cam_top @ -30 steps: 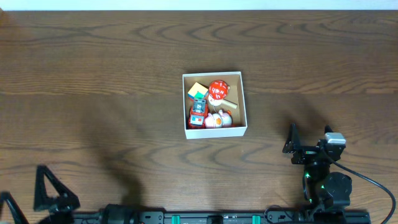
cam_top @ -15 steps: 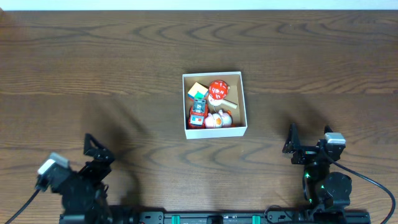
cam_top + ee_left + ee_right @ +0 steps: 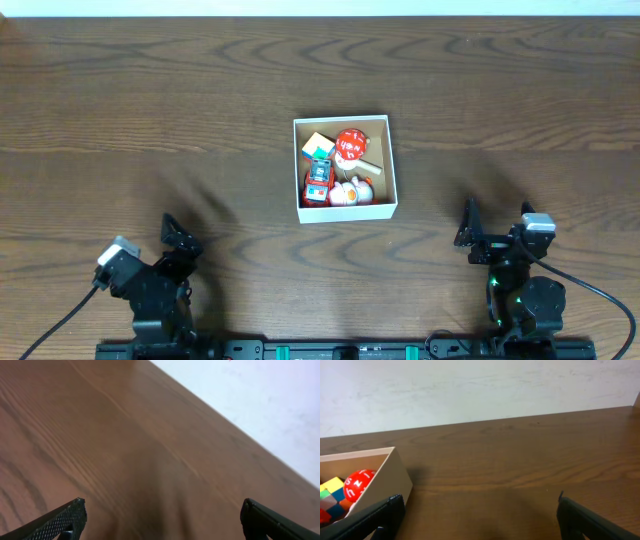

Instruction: Pack container

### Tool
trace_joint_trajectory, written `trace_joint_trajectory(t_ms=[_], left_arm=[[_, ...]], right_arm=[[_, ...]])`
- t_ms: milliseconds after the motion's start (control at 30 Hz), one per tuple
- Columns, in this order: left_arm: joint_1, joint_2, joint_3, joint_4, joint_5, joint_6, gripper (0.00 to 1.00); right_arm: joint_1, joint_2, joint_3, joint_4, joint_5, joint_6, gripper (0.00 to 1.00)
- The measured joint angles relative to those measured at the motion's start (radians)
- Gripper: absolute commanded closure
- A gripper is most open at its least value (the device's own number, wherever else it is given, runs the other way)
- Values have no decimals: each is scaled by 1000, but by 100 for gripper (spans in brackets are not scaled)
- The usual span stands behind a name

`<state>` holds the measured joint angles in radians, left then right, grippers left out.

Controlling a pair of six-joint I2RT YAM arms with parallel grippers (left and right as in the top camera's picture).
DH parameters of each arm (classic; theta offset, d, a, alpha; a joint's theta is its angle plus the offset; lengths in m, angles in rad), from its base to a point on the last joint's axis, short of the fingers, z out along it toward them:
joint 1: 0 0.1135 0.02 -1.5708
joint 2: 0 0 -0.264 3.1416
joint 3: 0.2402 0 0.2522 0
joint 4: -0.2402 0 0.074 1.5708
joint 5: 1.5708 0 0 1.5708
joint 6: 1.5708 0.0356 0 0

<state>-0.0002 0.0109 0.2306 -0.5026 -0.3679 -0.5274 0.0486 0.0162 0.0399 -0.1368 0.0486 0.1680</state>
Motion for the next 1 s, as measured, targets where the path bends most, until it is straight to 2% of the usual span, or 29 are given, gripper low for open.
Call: trace_joint_trajectory(t_ms=[267,467,600,767,1000], left_arm=[[0,0,-84,69,6,14,2],[0,-1,-94,126,6,82,2],[0,-1,-104,176,47,205,2],[0,-2,-108,224,167,388,2],[0,-2,-108,224,275,522,2]], right_arm=[[0,0,0,0,0,0,1],[0,-1,0,0,0,0,1],[0,-1,0,0,0,0,1],[0,-1,0,0,0,0,1],[0,-1,0,0,0,0,1]])
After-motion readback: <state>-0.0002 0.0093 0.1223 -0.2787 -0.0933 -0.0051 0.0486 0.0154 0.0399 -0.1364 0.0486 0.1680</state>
